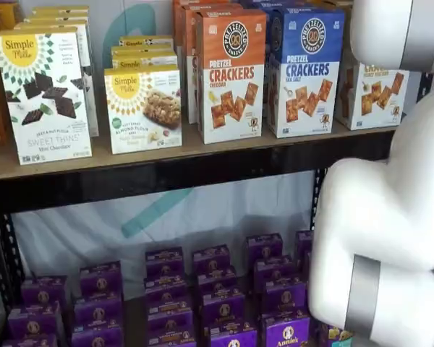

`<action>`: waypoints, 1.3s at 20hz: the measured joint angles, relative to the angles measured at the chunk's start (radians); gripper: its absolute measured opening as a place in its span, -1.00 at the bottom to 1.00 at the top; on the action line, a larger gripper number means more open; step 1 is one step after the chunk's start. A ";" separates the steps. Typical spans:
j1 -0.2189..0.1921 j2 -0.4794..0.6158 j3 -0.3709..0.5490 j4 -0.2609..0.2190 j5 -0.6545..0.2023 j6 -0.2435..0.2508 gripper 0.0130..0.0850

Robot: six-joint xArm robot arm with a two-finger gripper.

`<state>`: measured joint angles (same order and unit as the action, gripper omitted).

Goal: Retrieve the yellow and white box located on the top shelf, the sixth one from the left

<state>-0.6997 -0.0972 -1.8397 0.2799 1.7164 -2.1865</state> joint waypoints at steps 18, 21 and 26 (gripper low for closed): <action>0.078 0.017 -0.053 -0.155 0.094 0.034 1.00; 0.074 0.017 -0.055 -0.148 0.100 0.034 1.00; 0.073 0.018 -0.060 -0.141 0.106 0.036 0.78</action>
<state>-0.6270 -0.0791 -1.9001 0.1385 1.8222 -2.1507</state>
